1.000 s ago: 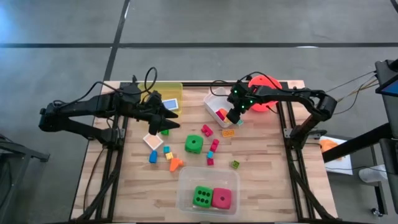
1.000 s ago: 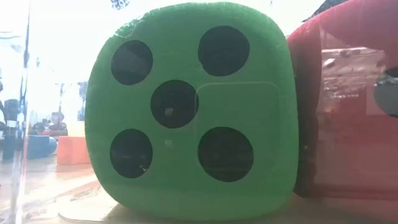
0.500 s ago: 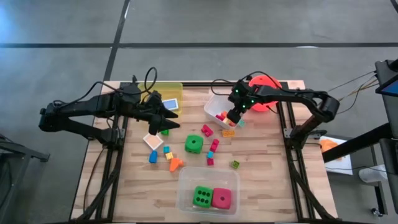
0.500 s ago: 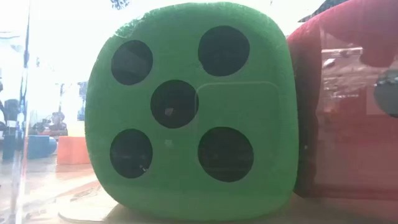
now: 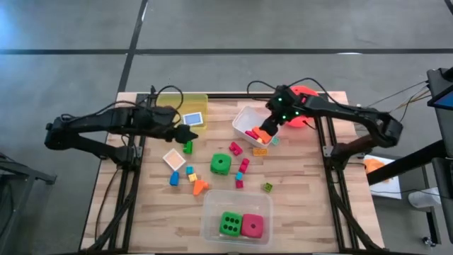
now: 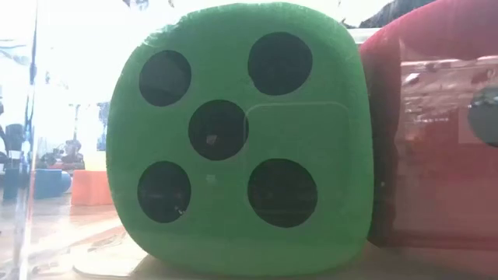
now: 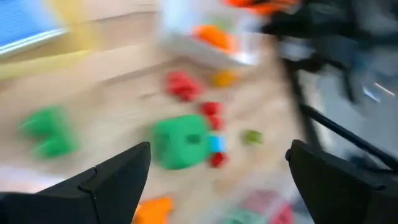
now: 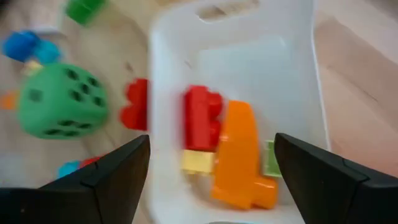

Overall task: Pick & Place Toys
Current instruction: Put the green game piece into the white bin

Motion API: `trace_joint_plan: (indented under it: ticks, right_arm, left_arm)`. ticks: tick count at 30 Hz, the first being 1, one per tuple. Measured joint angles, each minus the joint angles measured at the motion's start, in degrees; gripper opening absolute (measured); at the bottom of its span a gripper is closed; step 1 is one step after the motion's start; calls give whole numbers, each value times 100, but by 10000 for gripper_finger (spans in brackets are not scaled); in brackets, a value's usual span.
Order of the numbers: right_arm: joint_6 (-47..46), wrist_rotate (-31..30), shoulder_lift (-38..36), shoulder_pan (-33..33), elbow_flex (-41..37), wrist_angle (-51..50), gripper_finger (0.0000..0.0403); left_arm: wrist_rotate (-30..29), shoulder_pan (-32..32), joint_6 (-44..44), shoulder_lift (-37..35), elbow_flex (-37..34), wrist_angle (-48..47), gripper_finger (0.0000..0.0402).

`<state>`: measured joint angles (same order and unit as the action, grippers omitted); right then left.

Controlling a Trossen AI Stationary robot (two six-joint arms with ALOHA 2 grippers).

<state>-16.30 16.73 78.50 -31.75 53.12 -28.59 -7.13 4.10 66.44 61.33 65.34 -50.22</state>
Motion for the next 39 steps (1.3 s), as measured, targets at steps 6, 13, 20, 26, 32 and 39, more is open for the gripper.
trace_joint_plan:
  ticks: [6,13,20,26,32,39]
  right_arm:
    - [-708,6,-903,462,2,30,337]
    - [-1508,-145,-1553,1241,11,52,337]
    - [-1968,-1006,-1822,2085,11,53,337]
    - [-2283,-1244,-1842,2599,11,54,337]
    - [-2439,-1383,-1842,2984,11,69,337]
    - [-2579,-1547,-1842,3265,11,102,337]
  left_arm:
    - [-63,178,302,514,0,-877,369]
    - [68,635,19,1404,0,-1174,369]
    - [135,1007,-553,2190,0,-1376,369]
    - [162,1117,-1002,2847,-2,-1366,369]
    - [174,1122,-1267,3233,-32,-1163,369]
    - [452,1230,-1375,3185,-695,-319,369]
